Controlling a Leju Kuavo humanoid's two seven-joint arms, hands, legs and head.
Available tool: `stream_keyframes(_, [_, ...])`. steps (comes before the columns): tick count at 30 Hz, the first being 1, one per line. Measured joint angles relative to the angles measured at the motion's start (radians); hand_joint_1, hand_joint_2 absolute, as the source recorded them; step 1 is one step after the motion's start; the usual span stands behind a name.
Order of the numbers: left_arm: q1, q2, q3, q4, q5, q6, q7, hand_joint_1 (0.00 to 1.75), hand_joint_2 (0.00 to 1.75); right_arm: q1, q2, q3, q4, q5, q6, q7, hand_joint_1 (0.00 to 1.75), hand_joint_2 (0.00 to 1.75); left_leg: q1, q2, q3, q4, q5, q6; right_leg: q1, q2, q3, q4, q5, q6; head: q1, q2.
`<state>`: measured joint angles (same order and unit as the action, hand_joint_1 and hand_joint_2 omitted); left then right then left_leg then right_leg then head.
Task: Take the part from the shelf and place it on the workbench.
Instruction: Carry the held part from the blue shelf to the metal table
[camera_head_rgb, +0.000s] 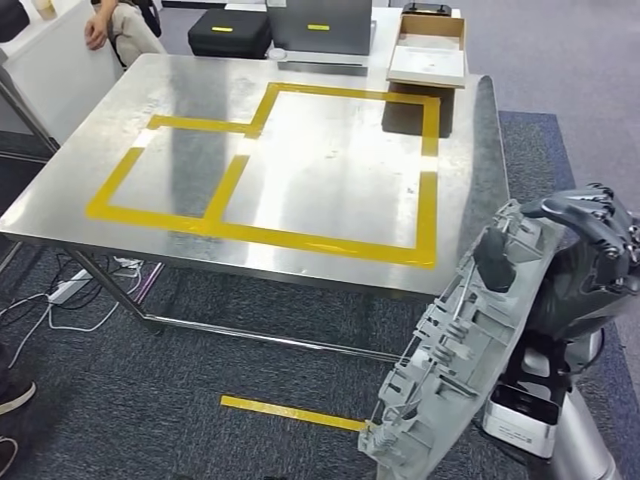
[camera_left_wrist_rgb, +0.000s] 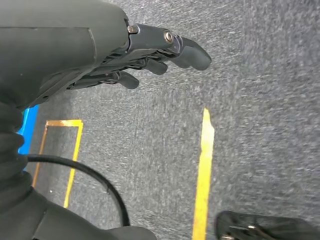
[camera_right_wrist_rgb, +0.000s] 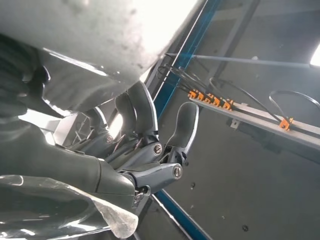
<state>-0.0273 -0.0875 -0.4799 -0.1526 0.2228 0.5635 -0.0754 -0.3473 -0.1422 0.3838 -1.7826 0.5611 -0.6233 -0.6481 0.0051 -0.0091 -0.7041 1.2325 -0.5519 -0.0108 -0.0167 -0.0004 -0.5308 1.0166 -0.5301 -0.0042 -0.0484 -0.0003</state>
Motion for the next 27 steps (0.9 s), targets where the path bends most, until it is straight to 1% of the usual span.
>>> stream_keyframes(1, [0.001,0.001,0.000,0.000,0.000,0.000,0.000,0.00,1.75,0.000,0.000,0.000,0.000,0.000,0.000,0.000,1.75,1.75,-0.002,0.001,0.013,-0.064,0.052,0.007,0.000,0.000,0.010,-0.001,-0.011,0.003,0.000,0.000])
stream_keyframes(2, [0.002,0.002,0.000,0.000,0.001,0.000,0.000,0.00,1.75,0.001,0.000,0.000,0.000,0.000,0.000,0.000,1.75,1.75,-0.006,0.002,0.024,-0.118,0.089,0.014,0.001,0.000,0.021,-0.001,-0.020,0.007,0.001,0.000])
stream_keyframes(3, [0.002,0.003,0.001,0.000,0.002,0.000,0.000,0.00,1.75,0.001,0.001,0.000,0.001,0.000,-0.001,0.000,1.75,1.75,-0.011,0.003,0.033,-0.160,0.111,0.021,0.001,-0.001,0.027,-0.002,-0.029,0.013,0.001,0.000])
stream_keyframes(4, [0.003,0.004,0.002,0.001,0.004,0.000,0.000,0.00,1.75,0.002,0.001,0.000,0.001,-0.001,-0.002,0.000,1.75,1.75,-0.015,0.004,0.037,-0.181,0.123,0.028,0.001,-0.001,0.033,-0.003,-0.035,0.020,0.002,0.000])
stream_keyframes(5, [0.004,0.004,0.003,0.001,0.007,0.000,-0.001,0.00,1.75,0.003,0.001,0.000,0.001,-0.001,-0.003,0.000,1.75,1.75,-0.018,0.005,0.038,-0.186,0.117,0.033,0.002,-0.001,0.039,-0.004,-0.037,0.027,0.002,0.000])
stream_keyframes(6, [0.004,0.003,0.004,0.001,0.009,0.000,-0.005,0.00,1.75,0.003,0.001,0.000,0.001,-0.001,-0.004,-0.001,1.75,1.75,-0.018,0.004,0.045,-0.193,0.118,0.039,0.002,-0.001,0.044,-0.007,-0.038,0.032,0.002,0.000])
stream_keyframes(7, [0.005,0.002,0.006,0.001,0.012,0.001,-0.010,0.00,1.75,0.003,0.001,-0.001,0.000,-0.002,-0.005,-0.001,1.75,1.75,-0.016,0.003,0.054,-0.200,0.122,0.044,0.002,-0.001,0.045,-0.002,-0.039,0.037,0.002,0.000])
stream_keyframes(8, [0.004,0.002,0.007,0.001,0.013,0.002,-0.015,0.00,1.75,0.002,0.001,-0.002,-0.001,-0.004,-0.006,-0.001,1.75,1.75,-0.013,0.003,0.066,-0.207,0.120,0.049,0.003,-0.001,0.034,0.019,-0.042,0.040,0.004,0.000])
stream_keyframes(9, [0.003,0.003,0.008,0.001,0.013,0.002,-0.019,0.00,1.75,0.001,0.001,-0.003,-0.001,-0.006,-0.007,-0.001,1.75,1.75,-0.011,0.002,0.076,-0.214,0.119,0.053,0.003,-0.001,0.010,0.061,-0.051,0.042,0.007,0.000])
stream_keyframes(10, [0.001,0.003,0.009,0.001,0.013,0.003,-0.022,0.00,1.75,0.003,0.001,-0.004,-0.001,-0.008,-0.008,-0.001,1.75,1.75,-0.010,0.001,0.083,-0.218,0.116,0.057,0.003,0.000,-0.029,0.120,-0.066,0.044,0.009,0.000])
stream_keyframes(11, [-0.001,0.003,0.009,0.001,0.014,0.003,-0.024,0.00,1.75,0.005,0.001,-0.004,-0.001,-0.010,-0.008,-0.001,1.75,1.75,-0.010,0.001,0.088,-0.219,0.111,0.060,0.003,0.000,-0.074,0.184,-0.088,0.046,0.011,0.000])
stream_keyframes(12, [-0.001,0.002,0.009,0.001,0.014,0.003,-0.025,0.00,1.75,0.009,0.001,-0.005,-0.001,-0.011,-0.008,-0.001,1.75,1.75,-0.011,0.000,0.092,-0.219,0.105,0.061,0.003,0.000,-0.117,0.234,-0.111,0.048,0.011,0.000])
stream_keyframes(13, [-0.001,0.001,0.009,0.001,0.015,0.003,-0.027,0.00,1.75,0.013,0.001,-0.006,-0.001,-0.012,-0.008,-0.001,1.75,1.75,-0.011,-0.001,0.099,-0.219,0.098,0.062,0.003,0.000,-0.147,0.258,-0.121,0.049,0.011,0.000])
stream_keyframes(14, [-0.001,0.001,0.009,0.001,0.016,0.003,-0.028,0.00,1.75,0.016,0.001,-0.007,0.000,-0.012,-0.008,-0.001,1.75,1.75,-0.012,-0.003,0.108,-0.219,0.090,0.062,0.003,0.000,-0.162,0.250,-0.110,0.049,0.011,0.000])
stream_keyframes(15, [0.000,0.001,0.009,0.001,0.017,0.003,-0.028,0.00,1.75,0.017,0.001,-0.008,0.000,-0.013,-0.008,-0.001,1.75,1.75,-0.013,-0.004,0.119,-0.219,0.082,0.061,0.004,0.000,-0.158,0.207,-0.072,0.047,0.011,0.000])
stream_keyframes(16, [0.001,0.000,0.009,0.001,0.019,0.003,-0.029,0.00,1.75,0.018,0.001,-0.009,0.000,-0.013,-0.008,-0.001,1.75,1.75,-0.014,-0.005,0.132,-0.219,0.073,0.059,0.004,0.000,-0.144,0.143,-0.015,0.042,0.011,0.000])
stream_keyframes(17, [0.001,0.000,0.010,0.001,0.019,0.003,-0.029,0.00,1.75,0.018,0.001,-0.010,0.000,-0.013,-0.008,-0.001,1.75,1.75,-0.015,-0.006,0.142,-0.218,0.065,0.057,0.006,0.000,-0.128,0.085,0.028,0.037,0.010,0.000])
stream_keyframes(18, [0.000,-0.001,0.010,0.001,0.019,0.003,-0.029,0.00,1.75,0.018,0.001,-0.012,0.000,-0.014,-0.008,-0.001,1.75,1.75,-0.016,-0.007,0.147,-0.217,0.059,0.053,0.008,0.000,-0.115,0.037,0.054,0.032,0.010,0.000])
stream_keyframes(19, [-0.001,-0.002,0.010,0.001,0.019,0.003,-0.029,0.00,1.75,0.018,0.001,-0.013,0.000,-0.014,-0.008,-0.001,1.75,1.75,-0.016,-0.006,0.149,-0.217,0.054,0.048,0.011,0.000,-0.107,0.013,0.067,0.027,0.009,0.000])
stream_keyframes(20, [-0.002,-0.003,0.010,0.001,0.019,0.003,-0.029,0.00,1.75,0.018,0.001,-0.013,0.000,-0.014,-0.008,-0.001,1.75,1.75,-0.017,-0.006,0.150,-0.215,0.052,0.042,0.013,-0.001,-0.103,0.007,0.064,0.021,0.008,0.000])
stream_keyframes(21, [-0.002,-0.004,0.011,0.001,0.019,0.003,-0.029,0.00,1.75,0.018,0.001,-0.014,0.000,-0.014,-0.008,-0.002,1.75,1.75,-0.017,-0.006,0.151,-0.214,0.051,0.036,0.013,-0.001,-0.097,0.001,0.067,0.015,0.009,0.000])
stream_keyframes(22, [-0.002,-0.004,0.012,0.001,0.019,0.003,-0.029,0.00,1.75,0.018,0.001,-0.015,-0.001,-0.014,-0.009,-0.002,1.75,1.75,-0.017,-0.005,0.153,-0.210,0.047,0.031,0.012,-0.001,-0.090,-0.003,0.074,0.010,0.008,0.000])
stream_keyframes(23, [-0.002,-0.004,0.013,0.001,0.019,0.003,-0.029,0.00,1.75,0.018,0.002,-0.016,-0.001,-0.014,-0.009,-0.002,1.75,1.75,-0.017,-0.004,0.150,-0.196,0.041,0.026,0.009,-0.002,-0.082,-0.008,0.075,0.007,0.008,0.000])
stream_keyframes(24, [-0.003,-0.003,0.014,0.001,0.019,0.003,-0.029,0.00,1.75,0.017,0.002,-0.017,-0.001,-0.014,-0.009,-0.002,1.75,1.75,-0.015,-0.004,0.135,-0.163,0.024,0.019,0.006,-0.003,-0.075,-0.012,0.075,0.003,0.006,0.000])
stream_keyframes(25, [-0.003,-0.003,0.014,0.001,0.019,0.003,-0.029,0.00,1.75,0.016,0.002,-0.018,-0.001,-0.015,-0.009,-0.002,1.75,1.75,-0.011,-0.003,0.109,-0.111,0.000,0.012,0.004,-0.004,-0.070,-0.015,0.074,0.001,0.005,0.000])
stream_keyframes(27, [-0.004,-0.003,0.014,0.001,0.019,0.003,-0.029,0.00,1.75,0.017,0.003,-0.017,-0.001,-0.017,-0.009,-0.003,1.75,1.75,-0.004,-0.002,0.041,0.011,-0.050,0.000,0.003,-0.005,-0.067,-0.015,0.070,-0.003,0.003,0.000])
